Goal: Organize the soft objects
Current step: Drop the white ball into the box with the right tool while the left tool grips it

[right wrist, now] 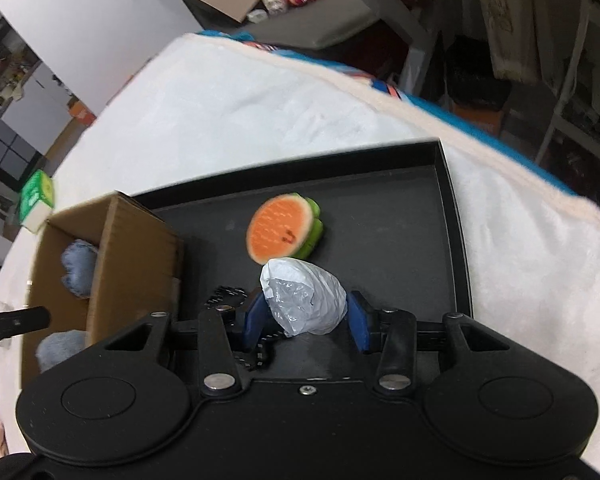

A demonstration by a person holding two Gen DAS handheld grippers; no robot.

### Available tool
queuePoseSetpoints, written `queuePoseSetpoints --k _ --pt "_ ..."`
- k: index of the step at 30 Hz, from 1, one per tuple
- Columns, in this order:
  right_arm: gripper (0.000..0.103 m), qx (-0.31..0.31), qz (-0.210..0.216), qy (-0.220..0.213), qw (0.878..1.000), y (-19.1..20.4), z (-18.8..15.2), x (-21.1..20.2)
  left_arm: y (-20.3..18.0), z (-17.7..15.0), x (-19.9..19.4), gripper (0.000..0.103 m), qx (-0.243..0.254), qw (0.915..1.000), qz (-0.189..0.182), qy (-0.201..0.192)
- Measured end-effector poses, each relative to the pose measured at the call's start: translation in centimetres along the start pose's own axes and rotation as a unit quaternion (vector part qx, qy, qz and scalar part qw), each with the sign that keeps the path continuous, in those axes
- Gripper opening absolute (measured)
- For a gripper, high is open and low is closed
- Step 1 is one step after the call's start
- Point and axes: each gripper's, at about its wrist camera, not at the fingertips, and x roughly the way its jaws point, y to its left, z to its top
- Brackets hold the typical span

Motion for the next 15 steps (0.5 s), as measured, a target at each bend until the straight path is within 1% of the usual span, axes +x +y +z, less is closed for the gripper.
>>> queuePoseSetpoints --k 7,12,15 --pt "0.043 -0.020 -0.008 -0.018 1.000 1.9 0.7 -2.9 1.1 -0.3 -1.2 0.084 -0.012 0.9997 -0.019 -0.008" --pt "0.043 -0.033 -0.014 -0.029 0.999 3.4 1.1 -4.2 2.4 -0.6 -2.0 0.083 -0.018 0.9993 -0.028 -0.018" --pt "0.043 -0.041 -0.016 -0.034 0.998 4.4 1.3 -4.9 3.1 -0.9 -2.4 0.081 -0.021 0.9990 -0.032 -0.023"
